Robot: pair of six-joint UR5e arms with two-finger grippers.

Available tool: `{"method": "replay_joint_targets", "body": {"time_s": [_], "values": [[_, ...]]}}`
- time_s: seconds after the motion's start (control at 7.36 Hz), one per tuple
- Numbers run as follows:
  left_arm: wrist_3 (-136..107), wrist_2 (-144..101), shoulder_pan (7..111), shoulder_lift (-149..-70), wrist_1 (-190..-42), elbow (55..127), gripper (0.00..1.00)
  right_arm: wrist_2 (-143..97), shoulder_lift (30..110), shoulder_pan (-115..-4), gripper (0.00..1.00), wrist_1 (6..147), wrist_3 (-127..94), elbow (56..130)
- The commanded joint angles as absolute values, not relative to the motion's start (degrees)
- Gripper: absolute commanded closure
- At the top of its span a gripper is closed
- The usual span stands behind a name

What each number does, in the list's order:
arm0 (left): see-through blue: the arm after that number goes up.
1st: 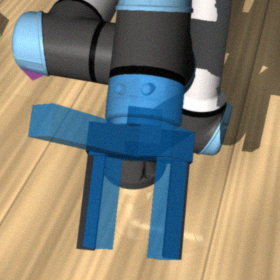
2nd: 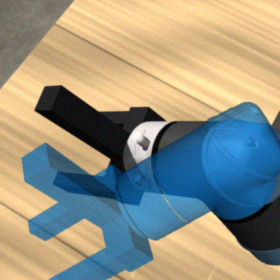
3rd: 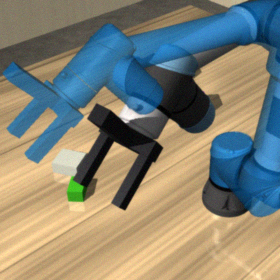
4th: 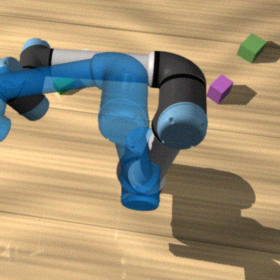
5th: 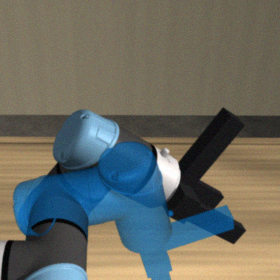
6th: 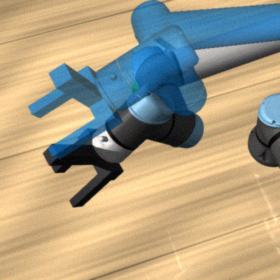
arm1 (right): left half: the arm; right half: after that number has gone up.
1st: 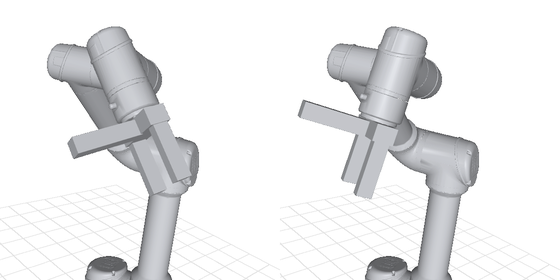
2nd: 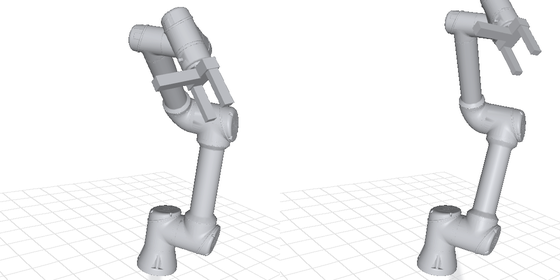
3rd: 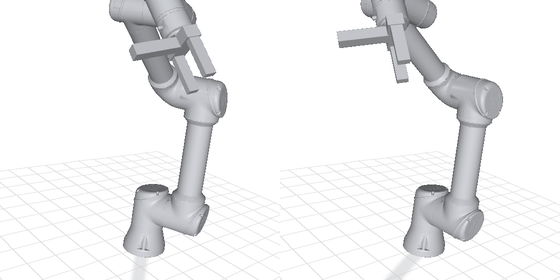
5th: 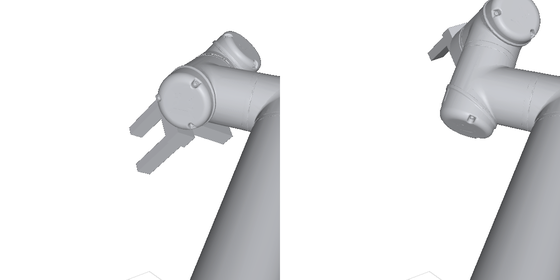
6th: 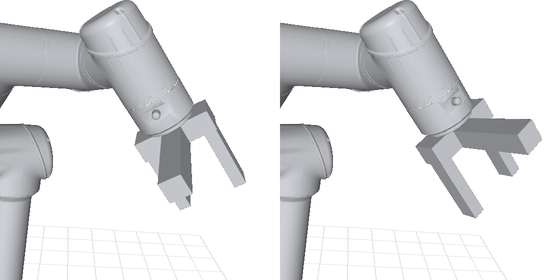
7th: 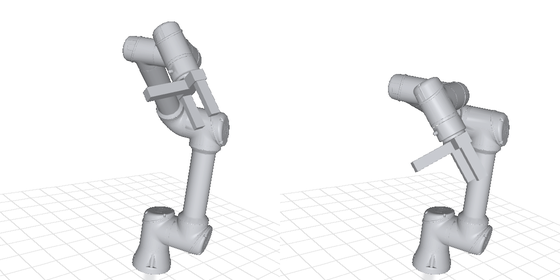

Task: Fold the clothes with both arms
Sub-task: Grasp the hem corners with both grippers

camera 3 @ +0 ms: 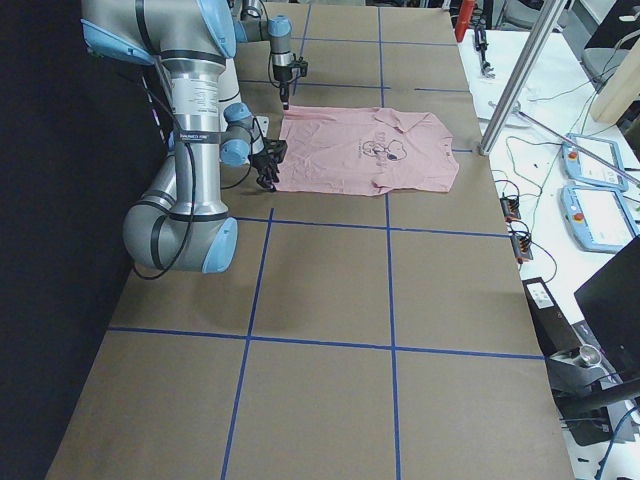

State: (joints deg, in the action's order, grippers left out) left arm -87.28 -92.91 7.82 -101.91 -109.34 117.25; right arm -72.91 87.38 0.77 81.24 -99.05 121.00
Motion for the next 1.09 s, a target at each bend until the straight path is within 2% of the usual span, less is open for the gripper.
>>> {"method": "replay_joint_targets", "body": {"time_s": [0.0, 0.27, 0.41, 0.68, 0.95], "values": [[-87.28, -92.90, 7.82, -102.04, -109.34, 117.25, 1.00, -72.95, 87.36, 0.79, 1.00, 81.21, -99.93, 121.46], [-87.28, -92.90, 7.82, -102.04, -109.34, 117.33, 1.00, -73.04, 87.36, 0.70, 1.00, 81.21, -99.58, 121.81], [-87.10, -92.99, 8.00, -101.95, -108.99, 118.90, 1.00, -73.47, 87.80, 0.44, 1.00, 81.47, -99.23, 124.69], [-84.92, -98.66, 9.57, -102.39, -93.61, 132.20, 1.00, -78.02, 87.89, -0.87, 1.00, 91.87, -97.66, 136.51], [-84.90, -104.21, 13.95, -110.08, -72.80, 146.10, 1.00, -86.43, 85.28, -3.15, 1.00, 109.68, -97.30, 154.42]]}}
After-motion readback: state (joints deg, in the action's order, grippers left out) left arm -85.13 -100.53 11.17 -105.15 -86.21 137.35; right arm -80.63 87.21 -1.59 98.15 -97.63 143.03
